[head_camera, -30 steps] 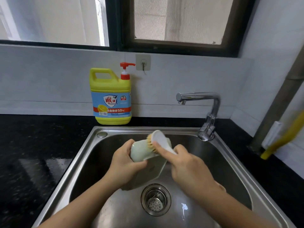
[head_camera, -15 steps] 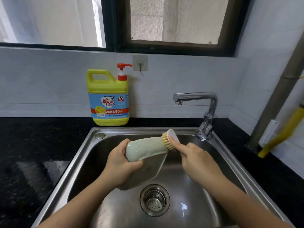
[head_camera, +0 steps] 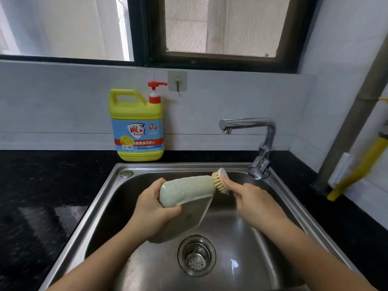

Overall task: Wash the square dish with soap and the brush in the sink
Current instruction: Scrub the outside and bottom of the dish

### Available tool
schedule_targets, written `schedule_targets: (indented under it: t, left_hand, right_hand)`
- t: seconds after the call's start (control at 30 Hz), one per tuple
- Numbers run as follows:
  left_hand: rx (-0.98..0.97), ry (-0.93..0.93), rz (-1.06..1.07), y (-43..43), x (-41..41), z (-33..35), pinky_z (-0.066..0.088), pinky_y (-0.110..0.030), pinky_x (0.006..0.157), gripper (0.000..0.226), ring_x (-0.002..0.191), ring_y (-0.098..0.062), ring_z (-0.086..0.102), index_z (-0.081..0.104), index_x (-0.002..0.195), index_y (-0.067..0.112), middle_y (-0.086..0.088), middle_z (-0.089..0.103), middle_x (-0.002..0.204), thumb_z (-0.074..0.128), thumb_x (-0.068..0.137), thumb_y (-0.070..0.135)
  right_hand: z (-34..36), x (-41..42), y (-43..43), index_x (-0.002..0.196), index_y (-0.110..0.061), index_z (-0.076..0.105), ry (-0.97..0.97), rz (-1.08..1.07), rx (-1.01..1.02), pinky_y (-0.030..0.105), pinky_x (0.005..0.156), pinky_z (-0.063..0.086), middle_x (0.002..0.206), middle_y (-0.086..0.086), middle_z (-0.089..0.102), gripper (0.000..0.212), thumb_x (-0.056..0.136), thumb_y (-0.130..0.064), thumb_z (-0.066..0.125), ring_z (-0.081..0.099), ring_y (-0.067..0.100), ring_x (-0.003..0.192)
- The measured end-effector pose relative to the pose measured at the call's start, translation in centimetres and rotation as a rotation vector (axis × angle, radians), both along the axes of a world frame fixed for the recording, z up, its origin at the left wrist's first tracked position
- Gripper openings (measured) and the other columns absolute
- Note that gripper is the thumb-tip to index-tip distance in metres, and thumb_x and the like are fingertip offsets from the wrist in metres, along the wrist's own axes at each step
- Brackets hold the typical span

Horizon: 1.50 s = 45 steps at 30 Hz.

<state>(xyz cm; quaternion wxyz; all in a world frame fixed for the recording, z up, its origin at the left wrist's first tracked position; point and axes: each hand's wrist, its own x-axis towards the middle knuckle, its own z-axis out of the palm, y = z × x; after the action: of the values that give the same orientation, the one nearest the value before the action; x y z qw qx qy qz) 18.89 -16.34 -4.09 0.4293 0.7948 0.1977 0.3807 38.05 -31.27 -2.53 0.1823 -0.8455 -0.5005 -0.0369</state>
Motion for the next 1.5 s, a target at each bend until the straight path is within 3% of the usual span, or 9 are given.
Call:
schedule_targets:
  t: [0.13, 0.27, 0.4, 0.6, 0.8, 0.97, 1.27, 1.37, 1.5]
  left_hand:
    - [0.070, 0.032, -0.003, 0.0, 0.1, 0.0, 0.048, -0.015, 0.055, 0.037, 0.071, 0.001, 0.060, 0.053, 0.078, 0.028, 0.006, 0.059, 0.074, 0.067, 0.047, 0.042]
    - [0.089, 0.044, -0.018, -0.1, 0.2, -0.5, 0.048, -0.014, 0.056, 0.039, 0.070, -0.002, 0.062, 0.056, 0.079, 0.023, 0.005, 0.062, 0.072, 0.067, 0.047, 0.043]
    - [0.121, 0.029, 0.012, 0.4, 0.1, -0.4, 0.049, -0.019, 0.056, 0.047, 0.073, -0.010, 0.061, 0.059, 0.083, 0.015, 0.002, 0.064, 0.075, 0.069, 0.048, 0.045]
    - [0.125, 0.066, 0.010, -0.1, -0.1, 0.0, 0.046, -0.014, 0.055, 0.033, 0.073, 0.000, 0.058, 0.052, 0.076, 0.027, 0.006, 0.058, 0.072, 0.071, 0.050, 0.033]
    - [0.135, 0.099, -0.002, -0.4, 0.3, -0.4, 0.042, -0.010, 0.053, 0.034, 0.068, 0.004, 0.057, 0.051, 0.074, 0.027, 0.009, 0.056, 0.069, 0.077, 0.056, 0.017]
    - [0.093, 0.089, 0.010, -0.1, 0.3, -0.8, 0.049, -0.016, 0.056, 0.034, 0.070, -0.004, 0.062, 0.059, 0.083, 0.016, 0.004, 0.064, 0.074, 0.077, 0.055, 0.021]
    - [-0.102, 0.046, 0.064, 0.2, -0.1, -0.2, 0.054, -0.031, 0.065, 0.037, 0.077, -0.009, 0.061, 0.057, 0.086, 0.015, -0.001, 0.063, 0.084, 0.073, 0.054, 0.025]
    - [-0.168, 0.015, 0.067, 0.1, 0.0, 0.0, 0.055, -0.031, 0.067, 0.035, 0.080, -0.012, 0.063, 0.058, 0.088, 0.016, -0.002, 0.064, 0.087, 0.073, 0.056, 0.020]
    - [-0.244, -0.025, 0.082, 0.2, 0.0, -0.1, 0.057, -0.027, 0.065, 0.036, 0.077, -0.011, 0.065, 0.059, 0.094, 0.011, -0.004, 0.066, 0.089, 0.081, 0.065, 0.008]
  right_hand:
    - [1.1, -2.8, -0.1, 0.140, -0.058, 0.006, -0.163, 0.105, 0.028, 0.033, 0.060, 0.042, 0.083, 0.000, 0.042, 0.070, 0.094, -0.015, 0.036, 0.049, 0.022, 0.064]
    - [0.5, -6.5, -0.2, 0.138, -0.044, 0.038, -0.363, 0.318, 0.160, 0.029, 0.035, 0.039, 0.068, -0.002, 0.046, 0.072, 0.072, -0.016, 0.042, 0.044, 0.019, 0.040]
    - [-0.3, -6.6, 0.0, 0.137, -0.043, 0.040, -0.456, 0.410, 0.154, 0.028, 0.035, 0.036, 0.070, -0.002, 0.047, 0.072, 0.071, -0.016, 0.044, 0.042, 0.018, 0.042]
    - [-0.3, -1.5, 0.1, 0.138, -0.060, 0.003, -0.128, 0.009, 0.003, 0.035, 0.060, 0.044, 0.084, 0.000, 0.039, 0.068, 0.096, -0.017, 0.034, 0.052, 0.023, 0.067]
    - [0.7, -3.7, 0.2, 0.140, -0.056, 0.007, -0.136, 0.092, 0.060, 0.031, 0.055, 0.036, 0.083, -0.001, 0.041, 0.067, 0.095, -0.017, 0.039, 0.044, 0.020, 0.060]
    - [-0.3, -7.2, 0.1, 0.134, -0.042, 0.047, -0.379, 0.352, 0.180, 0.026, 0.035, 0.037, 0.068, -0.003, 0.043, 0.071, 0.069, -0.015, 0.041, 0.042, 0.016, 0.041]
    - [-0.7, -2.5, 0.2, 0.145, -0.052, 0.008, -0.207, -0.058, -0.022, 0.033, 0.054, 0.030, 0.080, 0.001, 0.031, 0.076, 0.091, -0.010, 0.042, 0.027, 0.017, 0.049]
    - [-1.0, -4.0, 0.3, 0.141, -0.044, 0.033, -0.276, 0.038, 0.100, 0.030, 0.036, 0.027, 0.070, -0.003, 0.028, 0.085, 0.070, -0.005, 0.059, 0.023, 0.016, 0.039]
    - [-1.4, -6.3, 0.8, 0.138, -0.042, 0.039, -0.382, 0.231, 0.198, 0.028, 0.032, 0.036, 0.069, -0.002, 0.038, 0.077, 0.068, -0.011, 0.040, 0.041, 0.018, 0.040]
